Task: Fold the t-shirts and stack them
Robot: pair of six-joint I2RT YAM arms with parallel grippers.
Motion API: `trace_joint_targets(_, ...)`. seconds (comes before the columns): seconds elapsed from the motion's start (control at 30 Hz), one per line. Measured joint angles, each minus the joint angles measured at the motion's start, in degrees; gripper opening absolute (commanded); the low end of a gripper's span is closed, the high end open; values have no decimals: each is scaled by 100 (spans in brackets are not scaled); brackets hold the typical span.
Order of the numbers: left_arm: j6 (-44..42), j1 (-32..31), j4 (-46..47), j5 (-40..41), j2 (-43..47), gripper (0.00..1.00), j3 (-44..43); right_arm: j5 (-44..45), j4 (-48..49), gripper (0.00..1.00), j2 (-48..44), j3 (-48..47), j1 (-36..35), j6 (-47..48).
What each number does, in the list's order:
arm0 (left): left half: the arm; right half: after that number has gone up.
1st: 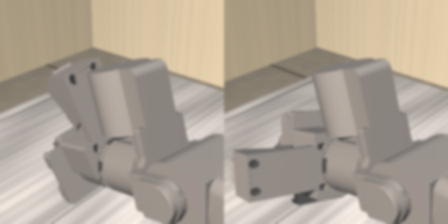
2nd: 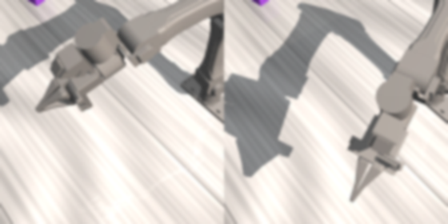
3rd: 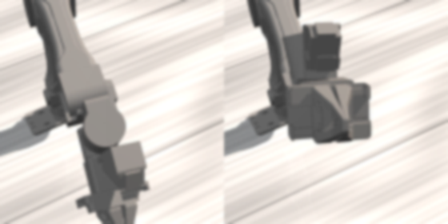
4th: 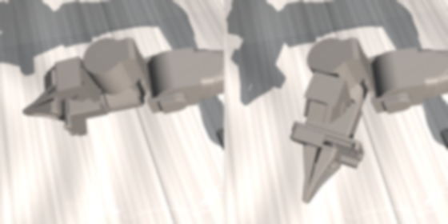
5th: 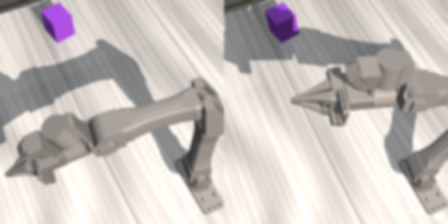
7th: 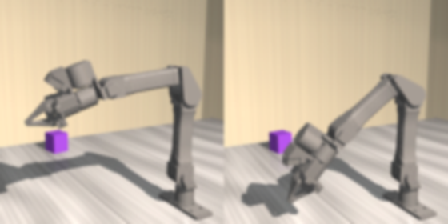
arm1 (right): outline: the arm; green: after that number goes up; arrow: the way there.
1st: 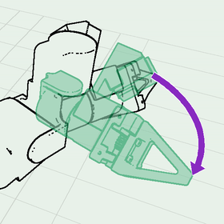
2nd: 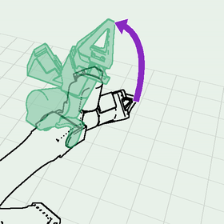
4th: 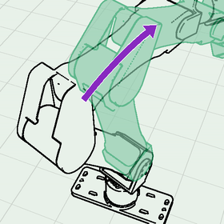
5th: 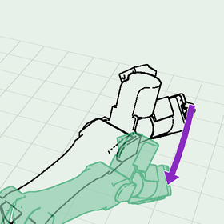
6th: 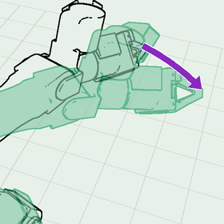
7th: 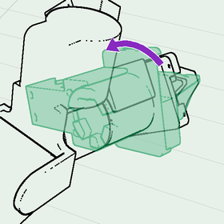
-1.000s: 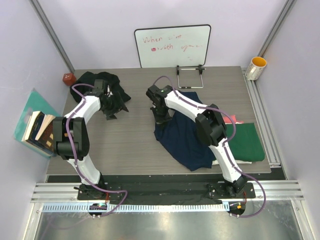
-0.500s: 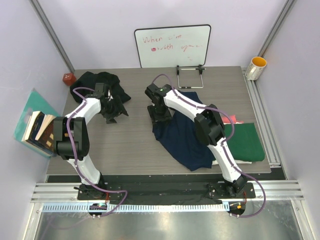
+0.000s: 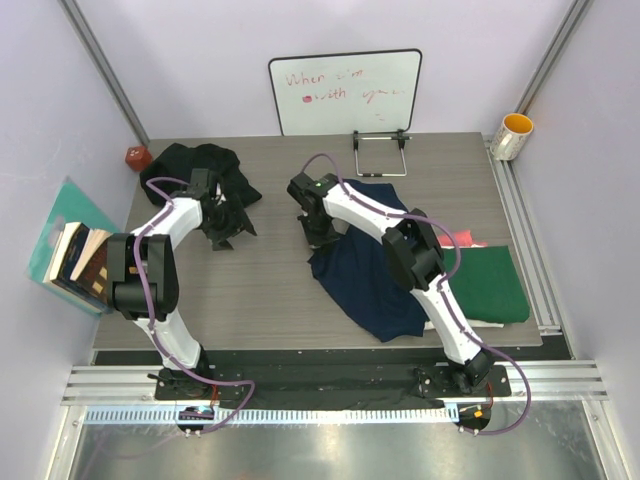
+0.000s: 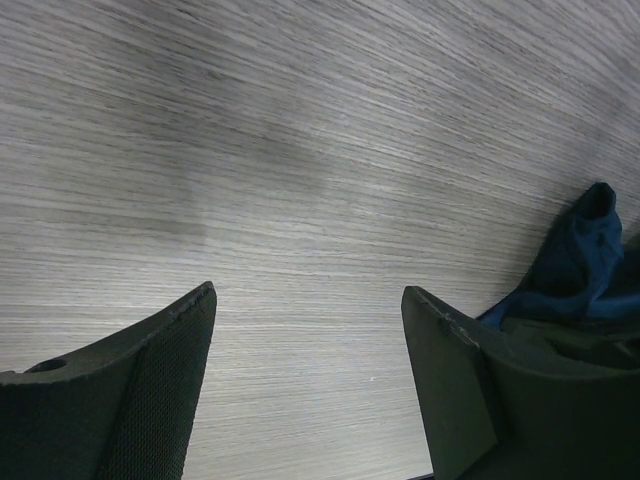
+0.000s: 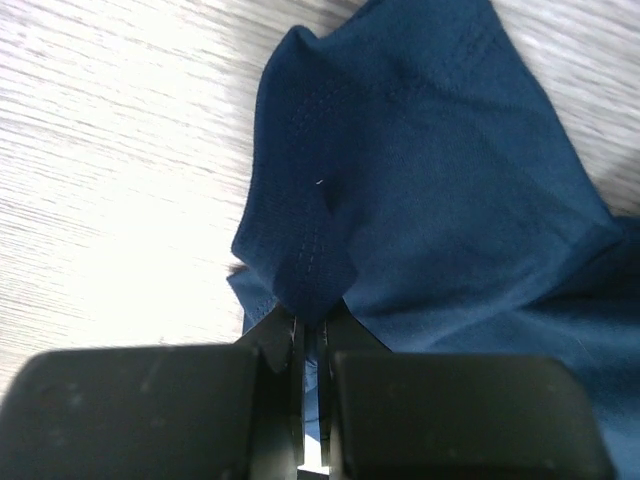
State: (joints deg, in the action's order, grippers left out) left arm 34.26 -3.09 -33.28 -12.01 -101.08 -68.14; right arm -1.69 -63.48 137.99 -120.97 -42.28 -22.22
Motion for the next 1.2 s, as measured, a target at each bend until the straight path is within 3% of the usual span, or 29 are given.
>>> trace_joint_targets(0.23,-52,-267,-120,138,-4,77,-240,155,-50,1,-568,140,2,7)
trace_joint_targets(0.47,-22,-1202,-22,85,-627,77,-2061,870,-715,1,-2216,-83,144,-319)
trace_joint_targets(0.67,24,-1781,28,-103,-2258,77,-3919,1541,-1123,1,-3377,151,433,-833)
trace_joint_targets(0.8,79,-2006,66,-306,-3425,77,-4854,1716,-1281,1,-3620,581,476,-1097)
trace_joint_targets(0.9,162,-2079,87,-476,-3862,77,-5106,1725,-1309,1,-3617,1016,446,-1246)
trace_joint_targets(1.2,260,-2133,361,-691,-4074,77,-5342,1679,-1349,1,-3799,2087,439,-1547)
